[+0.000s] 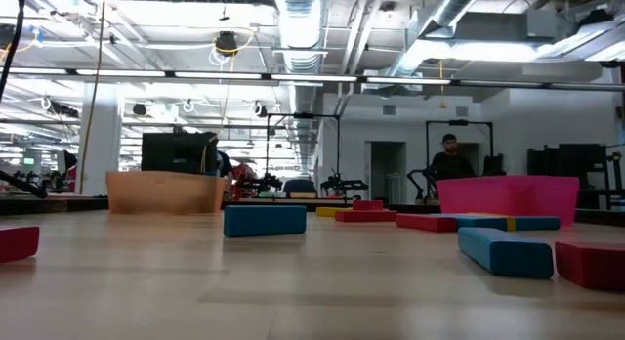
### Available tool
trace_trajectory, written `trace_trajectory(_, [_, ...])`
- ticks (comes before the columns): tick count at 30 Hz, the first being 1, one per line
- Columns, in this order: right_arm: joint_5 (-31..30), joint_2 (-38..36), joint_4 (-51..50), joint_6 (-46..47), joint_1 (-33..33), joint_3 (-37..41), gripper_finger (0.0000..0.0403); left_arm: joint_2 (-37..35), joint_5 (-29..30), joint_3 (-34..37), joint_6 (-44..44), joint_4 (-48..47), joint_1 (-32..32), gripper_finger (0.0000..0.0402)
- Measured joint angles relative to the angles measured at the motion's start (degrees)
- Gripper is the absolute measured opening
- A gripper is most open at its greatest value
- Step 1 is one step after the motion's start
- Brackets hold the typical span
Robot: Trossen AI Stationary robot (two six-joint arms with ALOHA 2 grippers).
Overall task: Sort blocks
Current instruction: Put the yellow rectangle block into the red bin
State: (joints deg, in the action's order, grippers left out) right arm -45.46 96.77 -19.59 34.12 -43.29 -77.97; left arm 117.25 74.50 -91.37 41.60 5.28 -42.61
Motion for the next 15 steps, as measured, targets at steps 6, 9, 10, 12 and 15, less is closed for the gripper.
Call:
trace_trajectory(6, [1.73,0.00,0.85,-1.19,-0.02,0.00,0.0151,0.00,-0.61,0.00,-0.07,-0.13,-0.24,0.0103])
trace_trajectory(9, [2.15,0.00,0.94,-1.22,-0.02,0.00,0.0128,0.00,-0.38,-0.02,0.16,-0.30,-0.33,0.0103])
trace_trajectory(10, [2.18,0.00,0.98,-1.19,-0.06,0.00,0.0122,0.00,-0.26,-0.01,0.17,-0.41,-0.36,0.0103])
trace_trajectory(12, [2.24,-0.04,0.98,-1.09,-0.18,0.00,0.0112,0.00,-0.17,0.00,0.11,-0.77,-0.37,0.0103])
trace_trajectory(15, [2.58,-0.06,1.09,-0.95,-0.20,0.00,0.0105,0.00,0.62,0.00,0.51,-0.89,-0.39,0.0103])
